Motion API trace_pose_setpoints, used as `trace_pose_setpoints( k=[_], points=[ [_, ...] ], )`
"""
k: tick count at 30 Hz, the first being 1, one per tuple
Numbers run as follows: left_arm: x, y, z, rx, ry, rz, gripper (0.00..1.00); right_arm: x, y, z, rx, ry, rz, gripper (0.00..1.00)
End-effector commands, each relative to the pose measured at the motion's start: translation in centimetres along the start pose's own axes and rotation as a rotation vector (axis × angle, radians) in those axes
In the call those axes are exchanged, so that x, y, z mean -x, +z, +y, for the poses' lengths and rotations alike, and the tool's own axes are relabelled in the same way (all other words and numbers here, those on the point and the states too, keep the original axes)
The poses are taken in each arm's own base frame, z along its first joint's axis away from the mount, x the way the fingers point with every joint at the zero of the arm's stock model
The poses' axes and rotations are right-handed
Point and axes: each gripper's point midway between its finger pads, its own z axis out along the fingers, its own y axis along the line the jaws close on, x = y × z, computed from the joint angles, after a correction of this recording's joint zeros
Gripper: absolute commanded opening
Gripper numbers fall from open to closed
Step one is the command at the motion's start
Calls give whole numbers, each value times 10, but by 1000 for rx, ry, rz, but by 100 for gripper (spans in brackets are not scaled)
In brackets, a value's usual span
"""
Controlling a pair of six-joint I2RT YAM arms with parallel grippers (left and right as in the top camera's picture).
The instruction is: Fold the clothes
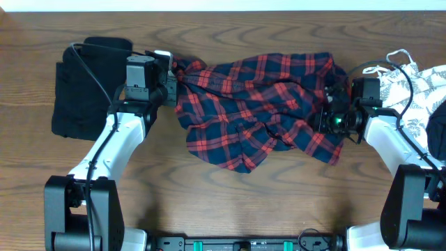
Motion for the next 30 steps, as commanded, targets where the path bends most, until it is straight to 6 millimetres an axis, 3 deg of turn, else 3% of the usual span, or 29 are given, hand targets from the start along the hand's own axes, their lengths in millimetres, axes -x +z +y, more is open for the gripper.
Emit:
trace_pose_setpoints(
  k=[1, 4, 5, 6, 7, 8, 9, 13, 18, 20, 23, 30],
  points=[
    [6, -2, 2, 7, -9, -14, 6, -4, -1, -7, -50, -55, 18, 13],
    [6, -2, 2, 7, -9, -13, 6, 14, -2, -13, -85, -68, -49, 29],
    [6, -2, 2, 7, -9, -13, 6, 20, -4, -12, -81, -76, -73, 38],
    [5, -2, 2, 7, -9, -10, 6, 28, -7, -9, -67, -85, -99, 49],
    [4, -2, 2, 7, -9, -6, 6, 35, -10, -4, -46, -95, -124, 72],
    [2, -2, 2, 7, -10, 1, 6, 45, -16, 2, -20, -107, -153, 88],
    [1, -2, 2, 7, -11, 6, 6, 52, -21, 6, -4, -116, -173, 91],
    [-1, -2, 2, 7, -11, 15, 6, 101, -53, 19, -2, -172, -321, 99],
    [-1, -2, 2, 7, -12, 15, 6, 162, -94, 3, -195, -187, -549, 99],
    [-1, -2, 2, 6, -12, 16, 6, 174, -99, -1, -233, -215, -596, 99],
    [-1, -2, 2, 7, -12, 16, 6, 181, -85, -9, -258, -266, -592, 99],
    [-1, -2, 2, 6, -14, 16, 6, 191, -20, -45, -268, -274, -547, 94]
  ],
)
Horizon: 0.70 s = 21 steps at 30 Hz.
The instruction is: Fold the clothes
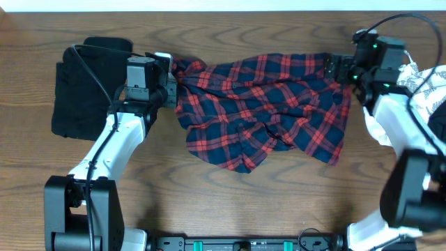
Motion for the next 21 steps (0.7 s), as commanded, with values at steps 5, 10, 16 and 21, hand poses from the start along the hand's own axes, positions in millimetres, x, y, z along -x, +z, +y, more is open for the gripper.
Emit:
trace_pose_setpoints(
  k=[5, 10, 16, 21],
  points=[
    [6, -3, 2, 6, -39, -13, 6, -14, 55, -18, -12, -3, -39, 91],
    [6, -3, 2, 6, -39, -13, 6, -5, 76, -20, -6, -4, -56, 86],
    [4, -3, 2, 6, -40, -6, 6, -24, 101, -12, 76, 24, -3, 84],
    [4, -3, 2, 6, -40, -6, 6, -40, 104, -8, 79, 38, 56, 87]
  ],
)
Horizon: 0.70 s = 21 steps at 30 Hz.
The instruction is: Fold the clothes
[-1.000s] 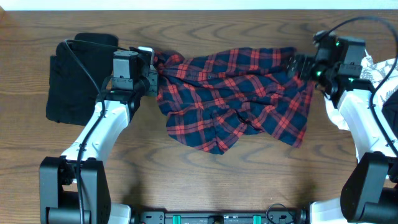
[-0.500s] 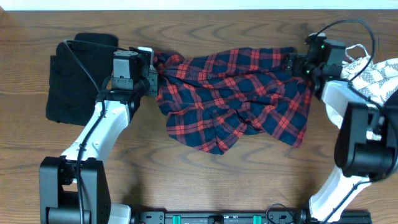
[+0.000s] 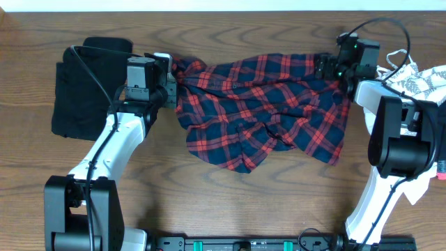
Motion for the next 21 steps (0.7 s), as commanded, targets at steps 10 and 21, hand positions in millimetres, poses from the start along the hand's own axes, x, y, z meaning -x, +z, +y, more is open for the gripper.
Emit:
trace_pose_setpoints(
  k=[10, 21],
  points=[
    [6, -3, 1, 6, -10, -13, 6, -10, 6, 12, 34, 10, 41, 8],
    [31, -4, 1, 3, 0, -118, 6, 68, -3, -1, -32, 133, -258, 1]
  ],
)
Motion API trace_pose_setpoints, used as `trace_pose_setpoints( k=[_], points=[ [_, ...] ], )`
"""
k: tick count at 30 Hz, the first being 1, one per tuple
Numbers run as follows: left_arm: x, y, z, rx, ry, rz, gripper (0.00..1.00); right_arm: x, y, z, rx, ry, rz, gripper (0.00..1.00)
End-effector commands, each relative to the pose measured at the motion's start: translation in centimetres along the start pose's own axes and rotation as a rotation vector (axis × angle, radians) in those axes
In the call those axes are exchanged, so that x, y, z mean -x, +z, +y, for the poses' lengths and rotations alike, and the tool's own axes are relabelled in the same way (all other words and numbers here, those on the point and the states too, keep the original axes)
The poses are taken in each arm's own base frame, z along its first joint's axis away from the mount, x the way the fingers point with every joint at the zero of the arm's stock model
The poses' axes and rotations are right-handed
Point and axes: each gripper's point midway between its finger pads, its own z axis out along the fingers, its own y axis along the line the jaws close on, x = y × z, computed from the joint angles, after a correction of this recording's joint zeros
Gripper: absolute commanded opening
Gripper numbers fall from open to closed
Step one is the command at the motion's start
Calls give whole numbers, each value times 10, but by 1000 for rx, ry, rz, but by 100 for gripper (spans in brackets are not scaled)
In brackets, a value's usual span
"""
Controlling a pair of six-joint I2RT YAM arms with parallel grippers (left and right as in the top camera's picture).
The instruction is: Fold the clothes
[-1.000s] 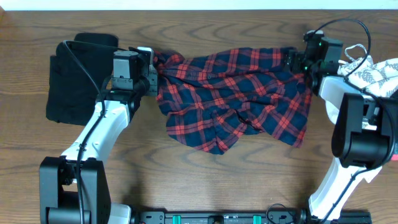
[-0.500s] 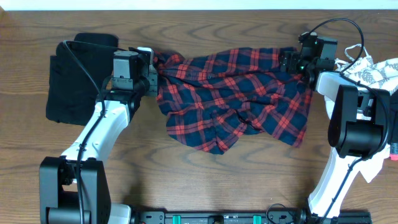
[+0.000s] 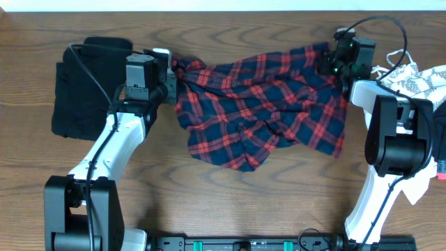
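Observation:
A red and navy plaid shirt lies crumpled across the middle of the wooden table. My left gripper is at the shirt's left upper corner, shut on a bunch of the cloth. My right gripper is at the shirt's right upper corner, and the cloth rises to it in a pulled-up point, so it looks shut on that corner. The shirt's lower edge hangs in loose folds toward the front.
A folded black garment lies at the far left, behind the left arm. A white patterned garment sits at the right edge, beside the right arm. A dark item shows at the far right edge.
My right gripper has shifted slightly up and back with the shirt's right corner, and the cloth on that side is stretched a bit higher. The left gripper has stayed put.
At first my right gripper was low on the shirt's right side near its middle. Then it stood at the upper right corner of the shirt. It has stayed there, and the right edge is now drawn tighter. My left gripper held the left corner throughout.

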Motion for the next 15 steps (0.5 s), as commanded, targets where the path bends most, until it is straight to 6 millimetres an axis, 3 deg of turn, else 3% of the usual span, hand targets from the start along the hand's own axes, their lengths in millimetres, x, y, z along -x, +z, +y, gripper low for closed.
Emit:
trace_pose_setpoints(
  k=[1, 6, 14, 15],
  points=[
    [11, -2, 1, 6, -8, -34, 6, 36, -1, -12, -44, 126, -123, 1],
    [10, -2, 1, 6, -8, -30, 6, 91, -8, -6, -18, 123, -260, 1],
    [13, -2, 1, 6, -6, -42, 6, 140, -16, 2, -29, 101, -363, 2],
    [15, -2, 1, 6, -6, -49, 6, 144, -17, -1, -55, 105, -373, 17]
  ],
)
